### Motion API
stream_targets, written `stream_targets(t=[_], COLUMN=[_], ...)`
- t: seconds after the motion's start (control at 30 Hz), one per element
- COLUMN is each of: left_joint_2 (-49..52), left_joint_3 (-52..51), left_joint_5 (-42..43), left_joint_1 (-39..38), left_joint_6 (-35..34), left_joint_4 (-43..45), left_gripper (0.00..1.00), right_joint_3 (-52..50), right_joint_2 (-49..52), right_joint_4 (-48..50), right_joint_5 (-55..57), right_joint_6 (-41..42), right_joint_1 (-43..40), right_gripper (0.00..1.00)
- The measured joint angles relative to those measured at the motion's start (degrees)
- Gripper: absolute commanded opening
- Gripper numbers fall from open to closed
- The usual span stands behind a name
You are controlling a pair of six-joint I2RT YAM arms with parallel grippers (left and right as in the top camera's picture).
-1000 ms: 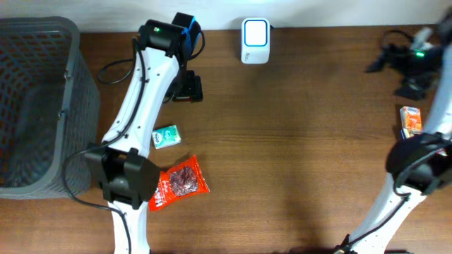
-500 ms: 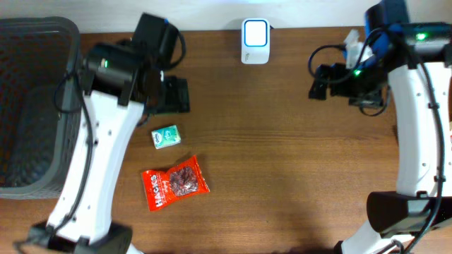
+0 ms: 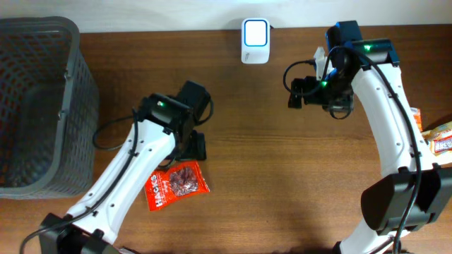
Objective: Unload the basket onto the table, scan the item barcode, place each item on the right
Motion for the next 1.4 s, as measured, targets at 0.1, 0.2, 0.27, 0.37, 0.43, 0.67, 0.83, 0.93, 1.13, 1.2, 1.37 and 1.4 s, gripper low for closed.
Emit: stream_targets(t=[0.1, 0.2, 0.27, 0.37, 0.43, 0.67, 0.83, 0.93, 1.13, 1.2, 1.37, 1.4], left_joint_2=[0.00, -0.24, -0.31, -0.33, -0.35, -0.42, -0.42, -0.44, -0.31, -0.09, 0.87, 1.22], left_joint_3=[-3.19, -7.13, -9.94, -14.73, -17.51, -24.74, -27.10, -28.81, -31.54, -31.65, -31.65, -31.65], left_joint_5=[0.33, 2.51, 4.59, 7.80, 9.16, 12.04, 14.40, 14.62, 14.47, 14.64, 17.44, 18.16], left_joint_1=[0.00, 0.00, 0.00, 0.00, 0.02, 2.73, 3.82, 3.82, 3.82, 3.82, 3.82, 3.82], left_joint_6=[-0.66, -1.05, -0.98, -0.79, -0.79, -1.09, -1.27, -1.46, -2.95, -3.21, -3.61, -3.61], left_joint_4=[2.16, 5.11, 8.07, 12.83, 15.43, 20.57, 23.89, 28.00, 32.35, 34.69, 46.66, 49.16], left_gripper=[0.99, 0.99, 0.99, 0.99, 0.99, 0.99, 0.92, 0.86, 0.66, 0.62, 0.57, 0.57], right_joint_3=[0.00, 0.00, 0.00, 0.00, 0.00, 0.00, 0.00, 0.00, 0.00, 0.00, 0.00, 0.00], right_joint_2=[0.00, 0.00, 0.00, 0.00, 0.00, 0.00, 0.00, 0.00, 0.00, 0.00, 0.00, 0.00], right_joint_4=[2.54, 2.60, 2.67, 2.71, 2.73, 2.73, 2.73, 2.71, 2.73, 2.73, 2.75, 2.73], right_joint_5=[0.00, 0.00, 0.00, 0.00, 0.00, 0.00, 0.00, 0.00, 0.00, 0.00, 0.00, 0.00], right_joint_6=[0.00, 0.00, 0.00, 0.02, 0.00, 0.00, 0.02, 0.00, -0.02, -0.02, 0.00, -0.02], right_joint_1=[0.00, 0.00, 0.00, 0.00, 0.00, 0.00, 0.00, 0.00, 0.00, 0.00, 0.00, 0.00], right_gripper=[0.98, 0.98, 0.98, 0.98, 0.99, 0.98, 0.98, 0.98, 0.99, 0.98, 0.98, 0.98])
